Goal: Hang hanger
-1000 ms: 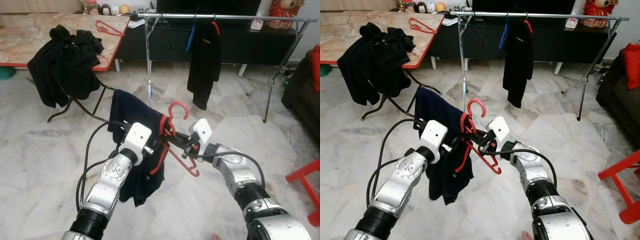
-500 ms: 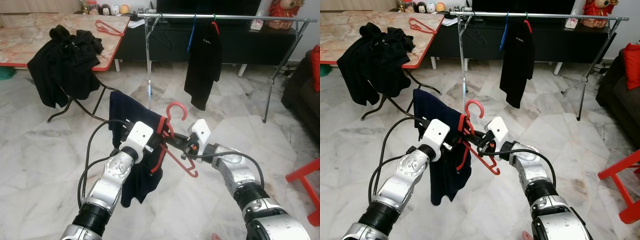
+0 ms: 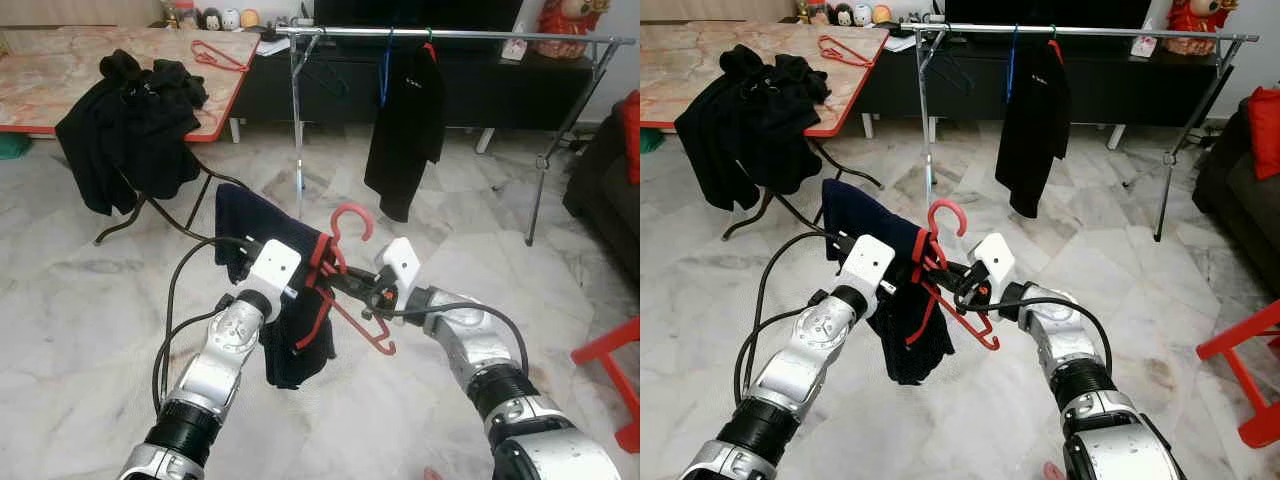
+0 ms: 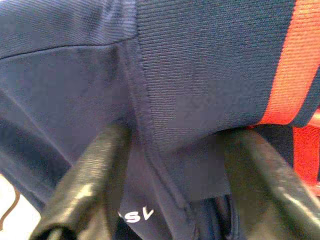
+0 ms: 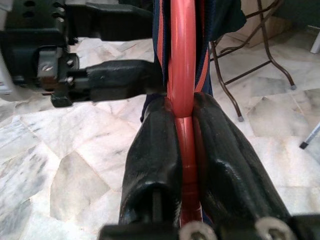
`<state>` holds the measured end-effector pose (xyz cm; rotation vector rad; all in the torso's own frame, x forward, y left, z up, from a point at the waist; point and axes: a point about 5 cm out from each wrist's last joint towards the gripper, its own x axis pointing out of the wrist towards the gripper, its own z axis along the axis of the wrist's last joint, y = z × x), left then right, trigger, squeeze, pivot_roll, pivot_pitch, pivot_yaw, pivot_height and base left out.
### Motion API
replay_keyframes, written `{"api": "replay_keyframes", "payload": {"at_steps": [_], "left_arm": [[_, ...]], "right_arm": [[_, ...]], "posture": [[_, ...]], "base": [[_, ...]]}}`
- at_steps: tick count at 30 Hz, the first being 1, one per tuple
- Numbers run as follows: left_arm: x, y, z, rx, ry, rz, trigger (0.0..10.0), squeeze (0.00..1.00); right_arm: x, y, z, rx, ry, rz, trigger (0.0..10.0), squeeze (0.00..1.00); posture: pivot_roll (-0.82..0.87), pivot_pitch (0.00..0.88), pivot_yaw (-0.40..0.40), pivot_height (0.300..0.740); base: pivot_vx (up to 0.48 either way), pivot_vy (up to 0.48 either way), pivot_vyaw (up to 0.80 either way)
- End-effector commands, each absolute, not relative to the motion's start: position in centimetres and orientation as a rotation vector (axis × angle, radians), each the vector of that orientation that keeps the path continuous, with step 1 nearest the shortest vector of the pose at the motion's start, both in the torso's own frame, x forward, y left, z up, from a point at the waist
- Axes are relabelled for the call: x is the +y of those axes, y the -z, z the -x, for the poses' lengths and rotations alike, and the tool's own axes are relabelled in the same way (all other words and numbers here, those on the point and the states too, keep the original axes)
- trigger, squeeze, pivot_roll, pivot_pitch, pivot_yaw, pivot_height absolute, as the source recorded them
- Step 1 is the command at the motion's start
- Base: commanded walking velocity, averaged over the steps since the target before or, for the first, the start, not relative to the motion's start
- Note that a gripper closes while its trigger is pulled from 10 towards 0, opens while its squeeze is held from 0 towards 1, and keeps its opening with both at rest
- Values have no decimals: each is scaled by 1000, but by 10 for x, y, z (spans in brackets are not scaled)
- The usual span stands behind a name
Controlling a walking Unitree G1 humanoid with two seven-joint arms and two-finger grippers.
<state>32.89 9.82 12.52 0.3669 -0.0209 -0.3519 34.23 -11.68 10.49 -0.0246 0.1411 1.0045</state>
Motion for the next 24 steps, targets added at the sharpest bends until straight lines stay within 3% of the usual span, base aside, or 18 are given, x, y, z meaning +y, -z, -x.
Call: {"api": "replay_keyframes", "payload": {"at_steps": [1,24], "left_arm": [[99,-126,-332,-28,345,-371,0,0],[99,-124,-332,-25,351,-366,0,0]], "right_arm": [[-115,-118,-345,81,-1024,32,0,0],[-118,-116,-342,93,-1037,29,0,0]], "posture": [[1,0,-69,716],[-1,0,-66,716]], "base": [[0,0,0],[0,0,0]]}}
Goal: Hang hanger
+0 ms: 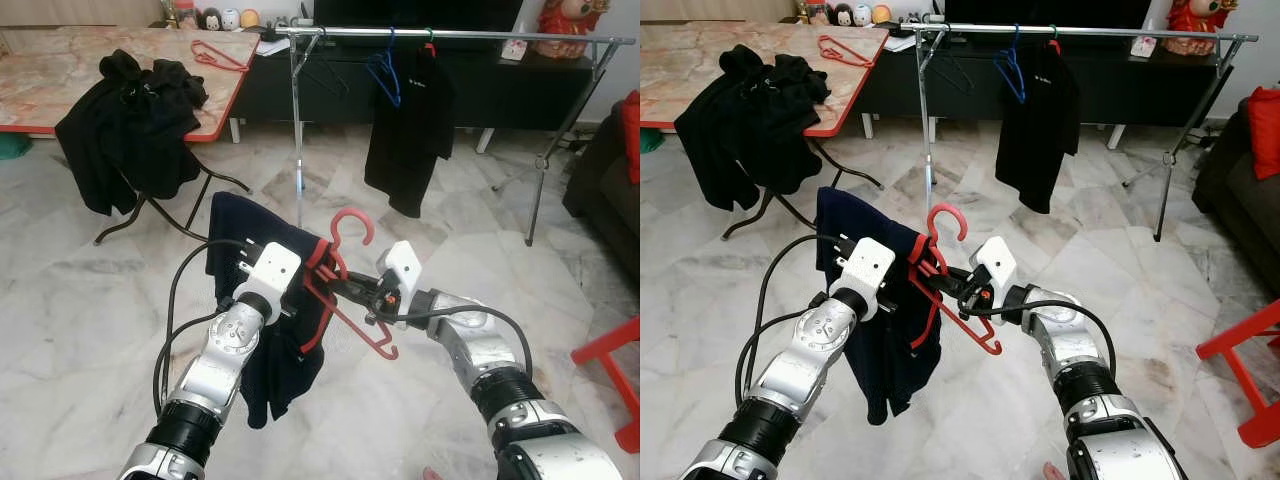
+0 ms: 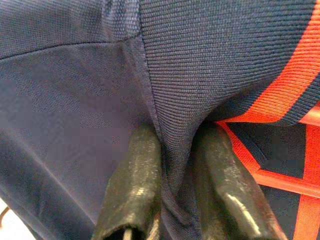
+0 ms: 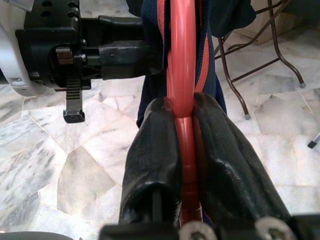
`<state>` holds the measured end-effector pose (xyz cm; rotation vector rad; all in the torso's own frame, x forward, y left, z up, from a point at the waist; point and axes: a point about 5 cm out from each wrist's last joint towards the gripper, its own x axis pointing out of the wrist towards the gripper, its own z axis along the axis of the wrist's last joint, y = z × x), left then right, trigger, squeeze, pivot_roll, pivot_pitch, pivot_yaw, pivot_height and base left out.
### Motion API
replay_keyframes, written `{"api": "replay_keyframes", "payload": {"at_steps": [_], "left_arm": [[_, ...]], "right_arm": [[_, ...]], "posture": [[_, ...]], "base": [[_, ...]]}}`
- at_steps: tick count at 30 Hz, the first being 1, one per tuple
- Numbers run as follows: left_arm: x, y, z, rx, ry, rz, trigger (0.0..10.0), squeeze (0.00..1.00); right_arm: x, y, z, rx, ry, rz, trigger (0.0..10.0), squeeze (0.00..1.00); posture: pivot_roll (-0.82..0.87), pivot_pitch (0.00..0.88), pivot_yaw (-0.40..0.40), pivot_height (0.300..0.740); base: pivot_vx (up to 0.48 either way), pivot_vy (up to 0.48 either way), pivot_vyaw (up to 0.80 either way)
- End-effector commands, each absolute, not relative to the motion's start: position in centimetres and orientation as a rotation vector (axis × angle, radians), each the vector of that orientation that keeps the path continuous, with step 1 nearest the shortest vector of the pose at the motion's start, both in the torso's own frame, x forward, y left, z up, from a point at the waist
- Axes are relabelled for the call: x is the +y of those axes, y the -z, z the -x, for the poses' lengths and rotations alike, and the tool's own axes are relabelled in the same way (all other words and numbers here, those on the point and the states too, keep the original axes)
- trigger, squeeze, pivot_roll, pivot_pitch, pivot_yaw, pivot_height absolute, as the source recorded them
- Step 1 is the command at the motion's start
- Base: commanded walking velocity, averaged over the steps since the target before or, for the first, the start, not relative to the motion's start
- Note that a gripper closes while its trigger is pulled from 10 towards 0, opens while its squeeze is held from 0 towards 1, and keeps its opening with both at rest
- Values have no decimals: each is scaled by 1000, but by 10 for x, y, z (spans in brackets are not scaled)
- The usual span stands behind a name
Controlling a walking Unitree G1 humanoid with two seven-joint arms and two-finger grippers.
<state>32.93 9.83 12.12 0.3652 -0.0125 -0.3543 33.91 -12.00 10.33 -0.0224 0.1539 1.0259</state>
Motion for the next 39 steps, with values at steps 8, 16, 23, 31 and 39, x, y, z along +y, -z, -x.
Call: {"api": "replay_keyframes", "payload": {"at_steps": [8,16,23,31,39], "left_arm": [[98,-124,-331,-24,359,-365,0,0],[98,-123,-330,-24,369,-365,0,0],[91,-120,-323,-17,464,-374,0,0],[96,-116,-318,-4,491,-389,0,0],[120,-123,-329,-15,299,-389,0,0]], "right_arm": [[-121,-112,-340,110,-1034,47,0,0],[-125,-105,-339,142,-1018,75,0,0],[-137,-85,-336,263,-965,225,0,0],[-149,-63,-326,385,-934,304,0,0],[-153,-43,-307,484,-1041,315,0,0]], "posture": [[-1,0,-65,716],[-1,0,-65,716],[0,0,-64,716],[8,0,-65,716],[7,0,-64,716]], "base": [[0,0,0],[0,0,0],[0,0,0],[0,0,0],[0,0,0]]}}
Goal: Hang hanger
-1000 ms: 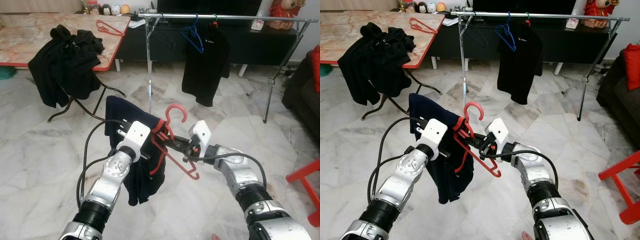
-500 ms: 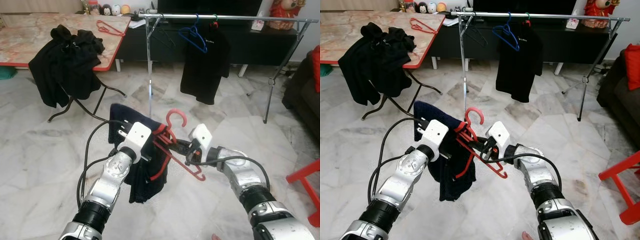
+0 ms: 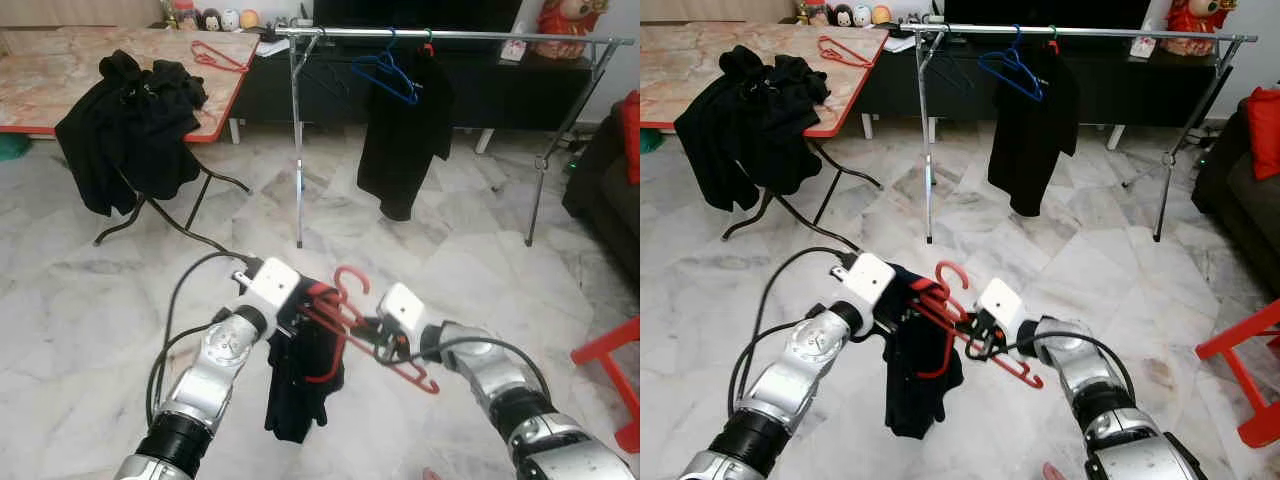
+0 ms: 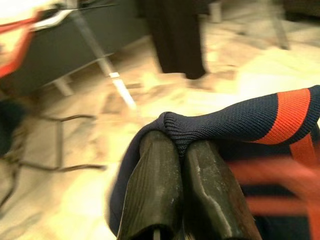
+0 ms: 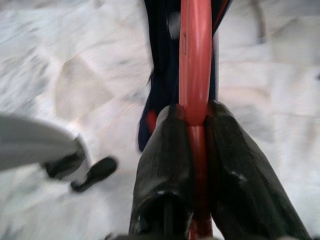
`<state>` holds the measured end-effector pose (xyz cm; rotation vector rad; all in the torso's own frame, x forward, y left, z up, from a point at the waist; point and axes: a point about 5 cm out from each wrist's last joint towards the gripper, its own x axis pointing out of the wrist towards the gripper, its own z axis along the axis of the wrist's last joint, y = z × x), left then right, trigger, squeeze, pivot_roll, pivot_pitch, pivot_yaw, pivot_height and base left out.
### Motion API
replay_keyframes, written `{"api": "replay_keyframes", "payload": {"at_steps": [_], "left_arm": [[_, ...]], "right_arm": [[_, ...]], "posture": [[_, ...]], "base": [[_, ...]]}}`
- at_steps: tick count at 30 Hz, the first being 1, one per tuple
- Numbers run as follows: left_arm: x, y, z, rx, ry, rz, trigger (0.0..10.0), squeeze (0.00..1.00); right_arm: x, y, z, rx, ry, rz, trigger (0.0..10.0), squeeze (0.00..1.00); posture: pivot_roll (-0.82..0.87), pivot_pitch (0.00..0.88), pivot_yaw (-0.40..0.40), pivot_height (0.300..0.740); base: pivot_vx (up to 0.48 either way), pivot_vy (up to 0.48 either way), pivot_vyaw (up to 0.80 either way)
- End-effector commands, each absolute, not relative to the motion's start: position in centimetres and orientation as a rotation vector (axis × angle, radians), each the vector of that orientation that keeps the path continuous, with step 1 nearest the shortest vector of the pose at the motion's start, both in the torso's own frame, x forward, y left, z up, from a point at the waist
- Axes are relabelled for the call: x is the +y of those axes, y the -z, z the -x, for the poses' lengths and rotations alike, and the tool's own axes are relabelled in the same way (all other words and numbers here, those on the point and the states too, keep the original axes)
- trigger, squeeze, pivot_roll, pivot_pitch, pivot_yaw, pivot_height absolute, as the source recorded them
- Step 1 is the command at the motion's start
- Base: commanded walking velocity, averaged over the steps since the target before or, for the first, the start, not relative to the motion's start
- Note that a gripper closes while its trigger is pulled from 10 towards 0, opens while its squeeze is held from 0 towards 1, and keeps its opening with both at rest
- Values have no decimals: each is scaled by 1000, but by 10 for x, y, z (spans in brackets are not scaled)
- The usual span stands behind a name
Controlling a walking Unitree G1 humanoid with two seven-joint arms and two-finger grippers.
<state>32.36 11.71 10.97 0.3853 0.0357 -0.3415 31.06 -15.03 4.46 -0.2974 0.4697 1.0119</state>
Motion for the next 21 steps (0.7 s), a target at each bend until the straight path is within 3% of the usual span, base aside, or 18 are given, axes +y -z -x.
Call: {"api": "replay_keyframes", "payload": {"at_steps": [1,10,21], "left_arm": [[122,-123,-330,-16,287,-388,0,0],[140,-109,-330,63,201,-464,0,0],[188,-70,-317,246,2,-567,0,0]], "right_arm": [[-153,-42,-306,489,-1048,310,0,0],[-161,-40,-298,498,-1108,304,0,0],[-171,-44,-293,479,-1097,293,0,0]], "posture": [[7,0,-64,716],[-3,0,-58,716],[-16,0,-46,716]], "base": [[0,0,0],[0,0,0],[0,0,0]]}}
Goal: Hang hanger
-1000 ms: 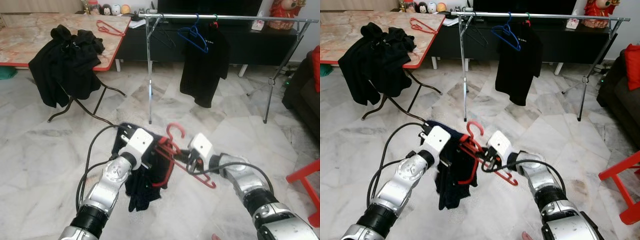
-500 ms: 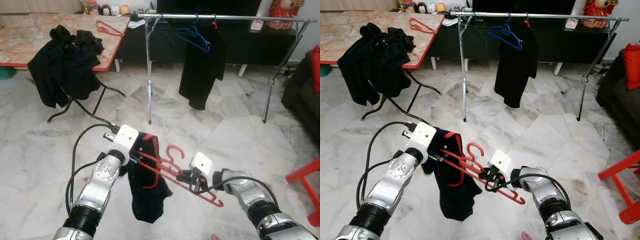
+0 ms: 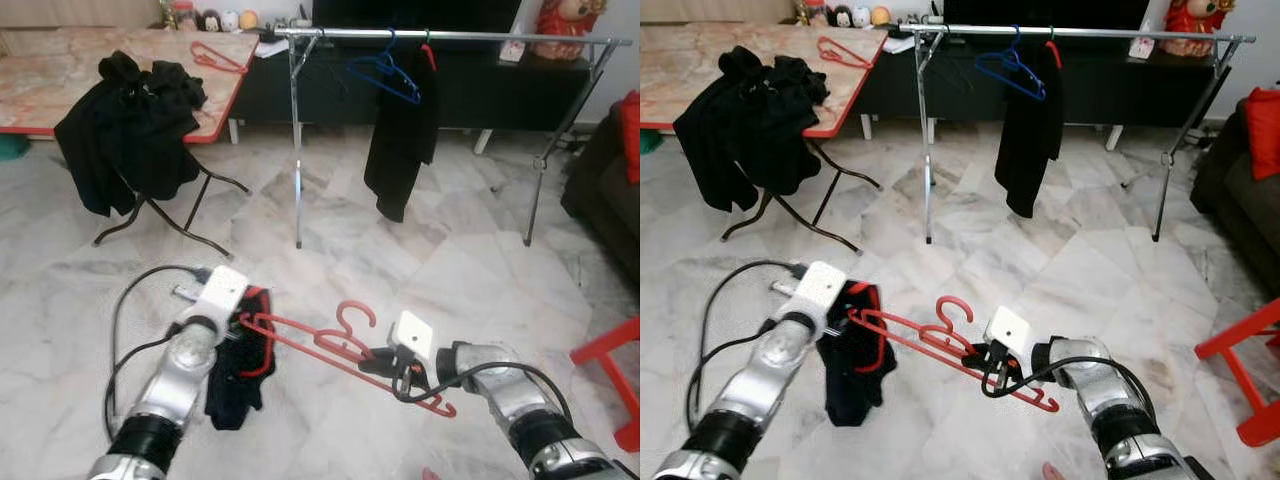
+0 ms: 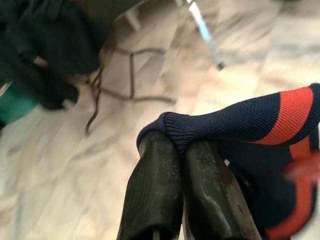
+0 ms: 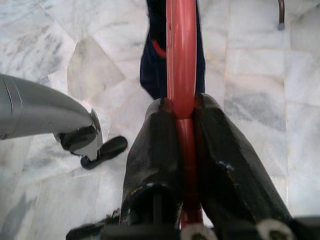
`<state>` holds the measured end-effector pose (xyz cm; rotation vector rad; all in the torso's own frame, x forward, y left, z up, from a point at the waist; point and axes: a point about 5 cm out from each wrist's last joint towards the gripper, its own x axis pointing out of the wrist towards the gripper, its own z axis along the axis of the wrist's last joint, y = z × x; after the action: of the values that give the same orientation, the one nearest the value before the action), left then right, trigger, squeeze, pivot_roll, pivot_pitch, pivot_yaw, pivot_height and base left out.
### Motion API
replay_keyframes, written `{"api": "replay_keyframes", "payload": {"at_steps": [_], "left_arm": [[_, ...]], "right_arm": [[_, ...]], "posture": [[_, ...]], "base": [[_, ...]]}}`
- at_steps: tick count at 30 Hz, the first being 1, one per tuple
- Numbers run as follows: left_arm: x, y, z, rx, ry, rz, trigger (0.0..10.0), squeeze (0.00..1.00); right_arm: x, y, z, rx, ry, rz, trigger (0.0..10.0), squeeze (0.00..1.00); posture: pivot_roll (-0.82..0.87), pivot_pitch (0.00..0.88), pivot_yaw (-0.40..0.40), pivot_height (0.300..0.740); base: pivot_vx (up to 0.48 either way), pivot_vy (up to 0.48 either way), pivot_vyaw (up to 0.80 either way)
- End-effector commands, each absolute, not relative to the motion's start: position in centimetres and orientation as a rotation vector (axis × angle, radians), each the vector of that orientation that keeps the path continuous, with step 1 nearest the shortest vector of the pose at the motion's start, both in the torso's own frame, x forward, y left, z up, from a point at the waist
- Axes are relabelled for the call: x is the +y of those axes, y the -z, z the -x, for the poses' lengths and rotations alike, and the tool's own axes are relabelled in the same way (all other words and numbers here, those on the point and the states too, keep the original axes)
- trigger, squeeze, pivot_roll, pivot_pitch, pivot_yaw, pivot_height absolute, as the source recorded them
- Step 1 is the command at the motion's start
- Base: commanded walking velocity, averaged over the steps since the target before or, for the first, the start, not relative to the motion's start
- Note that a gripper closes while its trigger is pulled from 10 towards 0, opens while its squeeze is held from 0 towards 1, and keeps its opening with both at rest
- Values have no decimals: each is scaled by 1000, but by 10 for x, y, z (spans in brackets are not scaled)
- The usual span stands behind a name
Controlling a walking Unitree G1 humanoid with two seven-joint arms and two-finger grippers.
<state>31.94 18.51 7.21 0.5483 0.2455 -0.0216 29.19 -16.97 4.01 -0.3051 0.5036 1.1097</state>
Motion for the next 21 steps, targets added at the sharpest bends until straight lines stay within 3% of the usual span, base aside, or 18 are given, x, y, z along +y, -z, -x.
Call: {"api": "replay_keyframes", "payload": {"at_steps": [1,8,12,13,14,15,16,17,18,21], "left_arm": [[193,-66,-314,260,-22,-564,0,0],[227,-62,-298,243,-191,-501,0,0],[223,-73,-295,146,-148,-432,0,0],[218,-77,-294,116,-122,-406,2314,0],[210,-82,-292,72,-75,-385,4902,0],[208,-83,-291,61,-63,-382,4902,0],[206,-85,-290,50,-48,-373,9137,0],[199,-89,-288,21,-19,-337,10000,0],[195,-92,-287,3,-6,-319,10000,0],[189,-97,-286,-28,14,-284,10000,0]], "right_arm": [[-173,-44,-292,479,-1085,281,0,0],[-189,-33,-277,501,-980,212,0,0],[-202,-24,-275,528,-837,190,0,0],[-207,-21,-275,532,-759,188,0,0],[-216,-13,-275,549,-597,173,2039,0],[-218,-10,-275,555,-553,165,2039,0],[-221,-7,-274,564,-497,154,1216,0],[-229,0,-273,593,-321,128,8275,0],[-233,5,-270,614,-230,108,10000,0],[-238,13,-265,652,-118,84,10000,0]], "posture": [[-16,0,-46,716],[-19,0,-40,716],[-16,1,-39,716],[-14,5,-38,716],[-14,5,-38,716],[-14,5,-38,716],[-12,5,-35,716],[-12,4,-34,716],[-12,4,-34,716],[-10,0,-35,716]], "base": [[0,0,0],[0,0,0],[0,0,0],[0,0,0],[0,0,0],[0,0,0],[0,0,0],[0,0,0],[0,0,0],[0,0,0]]}}
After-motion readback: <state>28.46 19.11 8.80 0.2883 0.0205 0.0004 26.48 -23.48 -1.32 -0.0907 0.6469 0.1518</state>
